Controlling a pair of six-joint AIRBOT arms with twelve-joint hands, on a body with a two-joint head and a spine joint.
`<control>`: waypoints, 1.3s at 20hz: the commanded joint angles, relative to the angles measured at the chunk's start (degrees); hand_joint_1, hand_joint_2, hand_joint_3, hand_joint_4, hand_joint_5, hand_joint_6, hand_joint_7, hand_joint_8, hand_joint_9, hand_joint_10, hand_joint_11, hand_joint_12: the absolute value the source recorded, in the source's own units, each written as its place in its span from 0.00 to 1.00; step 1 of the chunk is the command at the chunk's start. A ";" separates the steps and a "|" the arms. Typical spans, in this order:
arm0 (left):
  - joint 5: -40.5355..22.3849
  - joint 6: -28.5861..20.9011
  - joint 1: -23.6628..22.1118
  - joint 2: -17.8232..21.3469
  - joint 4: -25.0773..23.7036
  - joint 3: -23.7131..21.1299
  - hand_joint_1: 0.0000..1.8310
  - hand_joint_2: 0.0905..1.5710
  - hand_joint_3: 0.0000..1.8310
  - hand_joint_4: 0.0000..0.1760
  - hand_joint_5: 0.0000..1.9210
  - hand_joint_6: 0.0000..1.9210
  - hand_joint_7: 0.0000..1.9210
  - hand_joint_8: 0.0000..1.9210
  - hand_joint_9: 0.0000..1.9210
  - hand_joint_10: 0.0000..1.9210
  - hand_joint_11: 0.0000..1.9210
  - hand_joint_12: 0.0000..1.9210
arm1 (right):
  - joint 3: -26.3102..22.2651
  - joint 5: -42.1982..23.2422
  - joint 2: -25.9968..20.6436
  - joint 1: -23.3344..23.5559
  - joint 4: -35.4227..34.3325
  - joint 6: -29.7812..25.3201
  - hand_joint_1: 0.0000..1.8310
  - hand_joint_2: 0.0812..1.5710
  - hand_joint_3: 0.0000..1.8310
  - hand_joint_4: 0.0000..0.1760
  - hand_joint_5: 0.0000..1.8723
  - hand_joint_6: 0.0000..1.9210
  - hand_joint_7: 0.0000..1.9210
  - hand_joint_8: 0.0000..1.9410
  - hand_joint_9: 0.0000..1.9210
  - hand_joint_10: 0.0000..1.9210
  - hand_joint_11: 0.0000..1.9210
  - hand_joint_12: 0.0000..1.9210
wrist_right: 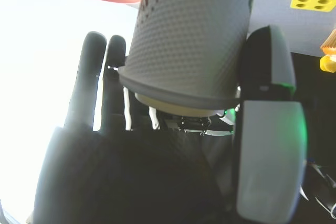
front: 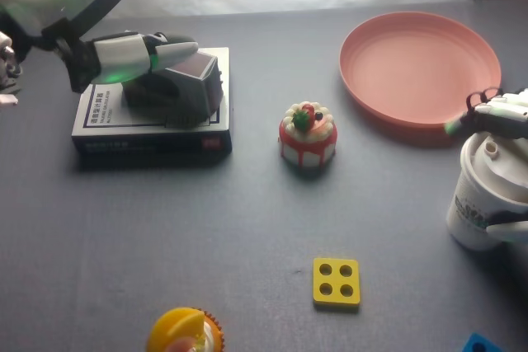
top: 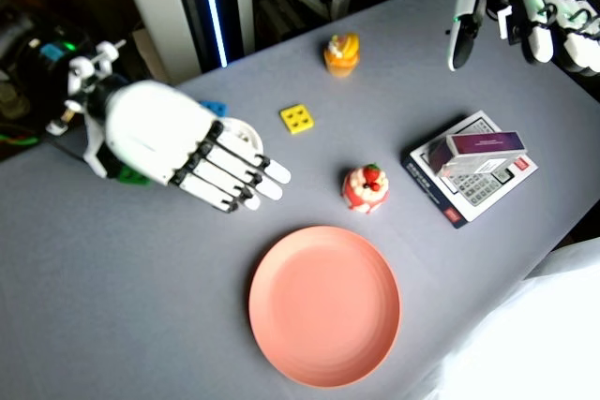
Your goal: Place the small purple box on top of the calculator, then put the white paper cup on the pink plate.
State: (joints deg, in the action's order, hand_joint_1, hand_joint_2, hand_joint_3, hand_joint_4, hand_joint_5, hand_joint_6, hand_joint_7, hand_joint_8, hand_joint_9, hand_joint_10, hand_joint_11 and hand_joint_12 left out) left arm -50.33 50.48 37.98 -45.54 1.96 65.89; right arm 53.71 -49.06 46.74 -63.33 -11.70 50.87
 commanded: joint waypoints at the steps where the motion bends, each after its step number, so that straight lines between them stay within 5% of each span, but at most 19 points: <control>1: -7.22 -0.28 -0.57 0.06 0.39 0.11 0.44 0.72 0.00 0.67 0.03 0.01 0.00 0.00 0.00 0.00 0.00 0.00 | 0.25 -6.93 -0.45 0.69 0.66 -1.41 0.68 0.71 0.00 0.00 0.13 0.64 0.21 0.63 0.28 0.88 0.31 1.00; 3: -7.51 -0.80 -0.20 0.10 0.40 0.11 0.44 0.72 0.00 0.72 0.03 0.01 0.00 0.00 0.00 0.00 0.00 0.00 | 0.09 -9.75 -1.36 1.61 0.86 -2.23 0.67 0.71 0.00 0.00 0.14 0.68 0.22 0.69 0.23 0.92 0.23 1.00; 7: -7.44 -2.54 0.10 0.02 -1.75 -0.15 0.46 0.71 0.00 0.74 0.04 0.01 0.00 0.00 0.00 0.00 0.00 0.00 | 1.83 -11.02 -1.45 5.82 0.07 -1.93 0.68 0.71 0.00 0.00 0.12 0.63 0.18 0.68 0.23 0.92 0.25 1.00; 8: -7.67 -2.75 0.29 -0.04 -2.24 -0.40 0.45 0.72 0.00 0.60 0.05 0.00 0.00 0.00 0.00 0.00 0.00 0.24 | 3.15 -10.85 -0.83 7.97 -0.62 -1.39 0.68 0.72 0.00 0.00 0.12 0.61 0.17 0.64 0.19 0.88 0.23 1.00; 9: -7.76 -2.81 0.39 -0.05 -2.32 -0.47 0.45 0.72 0.00 0.60 0.05 0.00 0.00 0.00 0.00 0.00 0.00 0.24 | 3.71 -10.48 -0.51 8.55 -1.24 -1.02 0.68 0.72 0.00 0.00 0.12 0.61 0.17 0.64 0.19 0.88 0.23 1.00; 10: -8.02 -3.05 0.65 -0.08 -2.45 -0.55 0.48 0.71 0.00 0.58 0.05 0.00 0.00 0.00 0.00 0.00 0.00 0.43 | 5.02 -9.46 0.38 10.02 -2.00 -0.52 0.70 0.71 0.00 0.00 0.13 0.54 0.13 0.54 0.13 0.85 0.18 1.00; 12: -8.83 -4.15 1.39 -0.07 -2.83 -0.59 0.49 0.71 0.00 0.57 0.05 0.00 0.00 0.00 0.00 0.00 0.00 0.38 | 8.10 -5.26 2.72 14.12 -3.59 1.52 0.70 0.72 0.00 0.00 0.13 0.50 0.13 0.52 0.12 0.86 0.17 1.00; 15: -10.18 -4.97 2.29 0.10 -3.06 -1.00 0.47 0.72 0.00 0.60 0.04 0.01 0.00 0.00 0.00 0.00 0.00 0.10 | 13.72 3.58 7.09 20.96 -6.05 5.72 0.63 0.73 0.00 0.00 0.13 0.51 0.15 0.54 0.09 0.77 0.04 1.00; 16: -10.58 -5.04 2.36 0.07 -3.17 -1.05 0.46 0.73 0.00 0.64 0.04 0.00 0.00 0.00 0.00 0.00 0.00 0.04 | 16.16 6.72 8.85 23.10 -6.92 6.87 0.71 0.75 0.00 0.00 0.13 0.53 0.14 0.53 0.11 0.72 0.02 0.98; 18: -11.01 -5.16 2.41 -0.05 -3.39 -1.07 0.45 0.73 0.00 0.64 0.04 0.00 0.00 0.00 0.00 0.00 0.00 0.03 | 20.67 12.25 12.10 26.47 -9.57 9.58 0.72 0.75 0.00 0.00 0.15 0.48 0.16 0.49 0.09 0.69 0.00 0.94; 19: -11.34 -5.31 2.42 -0.11 -3.62 -1.07 0.45 0.73 0.00 0.61 0.03 0.00 0.00 0.00 0.00 0.00 0.00 0.03 | 23.93 15.29 14.34 28.01 -10.60 9.93 0.71 0.80 0.01 0.00 0.18 0.45 0.29 0.74 0.15 0.75 0.09 0.99; 20: -11.68 -5.37 2.42 -0.19 -3.74 -1.07 0.45 0.73 0.00 0.59 0.03 0.00 0.00 0.00 0.00 0.00 0.00 0.03 | 25.85 17.22 15.61 28.74 -11.26 9.93 0.69 0.77 0.00 0.00 0.16 0.45 0.17 0.63 0.14 0.77 0.10 1.00; 22: -12.30 -5.66 2.46 -0.50 -3.97 -0.94 0.45 0.73 0.00 0.57 0.03 0.00 0.00 0.00 0.00 0.00 0.00 0.03 | 29.80 19.89 18.21 29.41 -13.39 9.94 0.66 0.76 0.00 0.00 0.16 0.48 0.15 0.57 0.15 0.79 0.15 0.99; 26: -13.51 -6.62 2.51 -1.47 -4.24 -0.12 0.43 0.74 0.00 0.48 0.02 0.00 0.00 0.00 0.00 0.00 0.00 0.00 | 32.42 20.30 19.71 29.42 -16.97 9.94 0.68 0.73 0.00 0.00 0.14 0.51 0.20 0.64 0.23 0.81 0.22 1.00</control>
State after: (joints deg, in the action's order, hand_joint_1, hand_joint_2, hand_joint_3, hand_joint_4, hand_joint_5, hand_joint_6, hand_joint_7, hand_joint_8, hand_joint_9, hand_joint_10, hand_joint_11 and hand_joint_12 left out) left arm -56.21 43.99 41.23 -46.94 -2.79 65.76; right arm 85.60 -21.87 66.54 -34.72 -28.77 60.90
